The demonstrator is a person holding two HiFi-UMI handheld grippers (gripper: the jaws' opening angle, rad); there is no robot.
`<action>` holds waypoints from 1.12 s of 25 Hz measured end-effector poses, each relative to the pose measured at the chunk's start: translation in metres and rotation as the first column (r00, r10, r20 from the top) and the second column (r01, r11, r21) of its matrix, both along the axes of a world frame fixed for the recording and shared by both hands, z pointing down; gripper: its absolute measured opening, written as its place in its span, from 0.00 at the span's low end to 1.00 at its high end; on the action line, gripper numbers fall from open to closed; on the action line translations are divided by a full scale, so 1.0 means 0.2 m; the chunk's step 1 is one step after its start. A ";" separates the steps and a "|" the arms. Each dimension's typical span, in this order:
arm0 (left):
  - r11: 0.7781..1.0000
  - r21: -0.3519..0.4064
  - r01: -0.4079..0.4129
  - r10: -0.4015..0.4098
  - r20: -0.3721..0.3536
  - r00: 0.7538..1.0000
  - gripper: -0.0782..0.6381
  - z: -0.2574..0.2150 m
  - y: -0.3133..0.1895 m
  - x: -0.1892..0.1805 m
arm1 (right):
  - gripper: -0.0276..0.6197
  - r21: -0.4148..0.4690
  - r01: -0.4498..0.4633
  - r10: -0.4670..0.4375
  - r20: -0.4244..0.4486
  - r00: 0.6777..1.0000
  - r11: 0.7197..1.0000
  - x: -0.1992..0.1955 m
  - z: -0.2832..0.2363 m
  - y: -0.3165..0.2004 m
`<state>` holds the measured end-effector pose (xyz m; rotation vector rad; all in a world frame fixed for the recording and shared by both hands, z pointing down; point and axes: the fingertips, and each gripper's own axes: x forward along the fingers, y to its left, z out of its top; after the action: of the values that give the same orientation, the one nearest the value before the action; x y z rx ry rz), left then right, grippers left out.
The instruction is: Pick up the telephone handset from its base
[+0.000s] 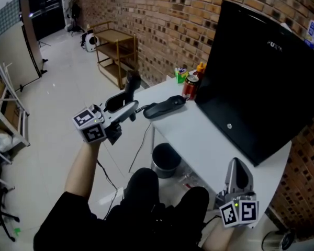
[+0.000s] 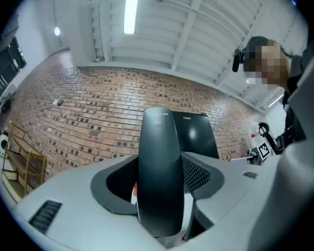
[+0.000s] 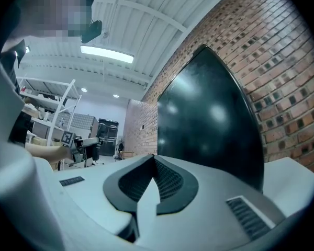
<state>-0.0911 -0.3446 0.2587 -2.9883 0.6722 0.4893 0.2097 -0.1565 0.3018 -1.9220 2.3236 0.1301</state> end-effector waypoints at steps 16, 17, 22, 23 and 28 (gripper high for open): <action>0.999 0.049 -0.021 0.039 -0.412 0.911 0.46 -0.16 0.14 -0.32 | 0.06 0.008 -0.014 0.014 0.014 1.000 1.000 0.01 0.01 0.05; 0.999 0.047 -0.016 0.034 -0.417 0.908 0.46 -0.17 0.13 -0.34 | 0.06 0.008 -0.014 0.014 0.015 1.000 1.000 0.01 0.01 0.05; 0.999 0.033 -0.027 0.038 -0.417 0.908 0.46 -0.15 0.11 -0.33 | 0.06 0.004 -0.019 0.019 0.017 1.000 1.000 0.02 0.03 0.04; 0.999 0.034 -0.032 0.043 -0.417 0.908 0.46 -0.14 0.11 -0.33 | 0.06 0.004 -0.020 0.020 0.017 1.000 1.000 0.02 0.03 0.04; 0.999 0.037 -0.035 0.047 -0.414 0.909 0.46 -0.11 0.17 -0.29 | 0.06 0.005 -0.023 0.023 0.019 1.000 1.000 0.03 0.02 0.03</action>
<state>-0.1498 -0.3108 0.2372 -2.8938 0.6140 1.1489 0.2148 -0.1506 0.3059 -1.9392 2.2874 0.1202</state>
